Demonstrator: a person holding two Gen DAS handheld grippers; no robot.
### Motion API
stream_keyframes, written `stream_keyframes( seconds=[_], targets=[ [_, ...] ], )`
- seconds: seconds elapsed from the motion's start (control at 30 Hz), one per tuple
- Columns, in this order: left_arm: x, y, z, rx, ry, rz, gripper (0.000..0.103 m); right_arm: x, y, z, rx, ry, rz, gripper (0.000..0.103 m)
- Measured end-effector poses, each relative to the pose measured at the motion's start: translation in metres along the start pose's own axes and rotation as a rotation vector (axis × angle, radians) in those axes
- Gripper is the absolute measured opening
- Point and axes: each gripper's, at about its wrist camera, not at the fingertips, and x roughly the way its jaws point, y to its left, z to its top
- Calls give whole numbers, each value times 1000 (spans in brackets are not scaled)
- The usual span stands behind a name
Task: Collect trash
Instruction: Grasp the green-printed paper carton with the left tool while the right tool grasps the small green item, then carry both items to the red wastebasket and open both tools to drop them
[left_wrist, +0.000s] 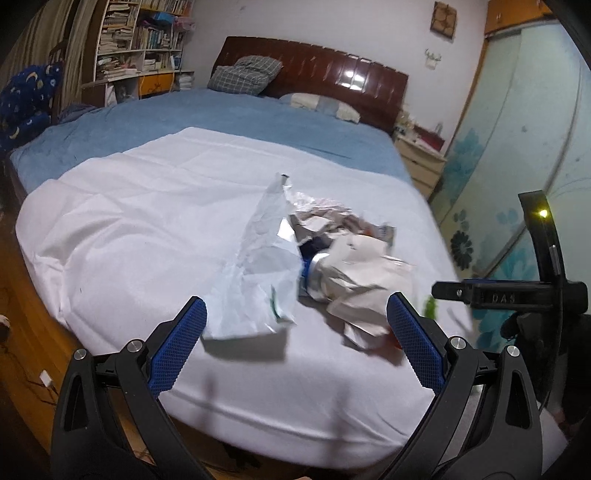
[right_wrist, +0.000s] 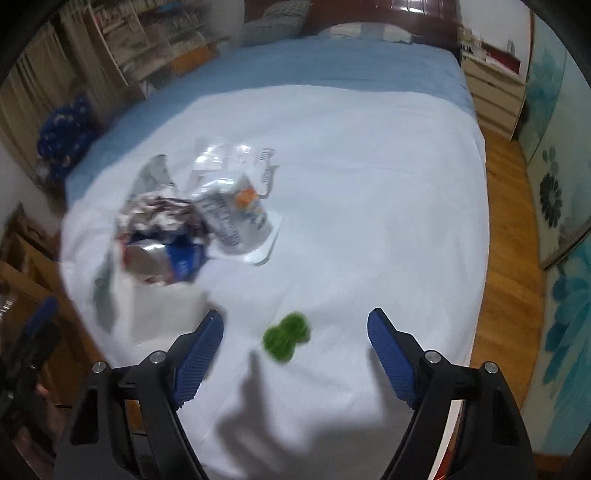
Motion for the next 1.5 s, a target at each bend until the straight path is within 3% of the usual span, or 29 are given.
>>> stream_keyframes(
  seconds=[0.1, 0.2, 0.33, 0.47, 0.5, 0.63, 0.77, 0.8, 1.07, 1.2, 1.3, 1.4, 1.5],
  targets=[
    [11, 3, 3, 0, 21, 38, 97, 37, 3, -1, -26, 101, -13, 70],
    [17, 4, 5, -7, 36, 70, 97, 43, 7, -3, -54, 86, -35, 62],
    [21, 4, 6, -3, 33, 103, 97, 39, 9, -8, -67, 73, 2, 25],
    [28, 10, 7, -31, 44, 88, 96, 32, 7, -13, -64, 63, 36, 23],
    [29, 10, 8, -38, 40, 77, 91, 31, 5, -14, -55, 56, 42, 23],
    [35, 5, 6, -6, 61, 91, 29, 15, -10, -19, -15, 36, 68, 23],
    [35, 10, 5, -65, 53, 61, 12, -17, -25, -35, 3, -2, 89, 23],
    [32, 14, 5, -80, 43, 50, 2, -23, -25, -37, 2, -14, 93, 23],
    [-27, 32, 4, -151, -104, 0, 1, -120, -37, -50, 9, -191, 207, 22],
    [-93, 1, 10, -98, -209, -32, 1, -196, -66, -64, 14, -310, 206, 22],
    [-140, -43, 24, -35, -274, -93, 1, -256, -113, -86, 52, -398, 145, 22],
    [-180, -111, 46, 71, -325, -212, 1, -298, -168, -118, 125, -440, 67, 22],
    [-201, -199, 62, 208, -314, -385, 1, -334, -232, -162, 205, -446, -61, 22]
  ],
)
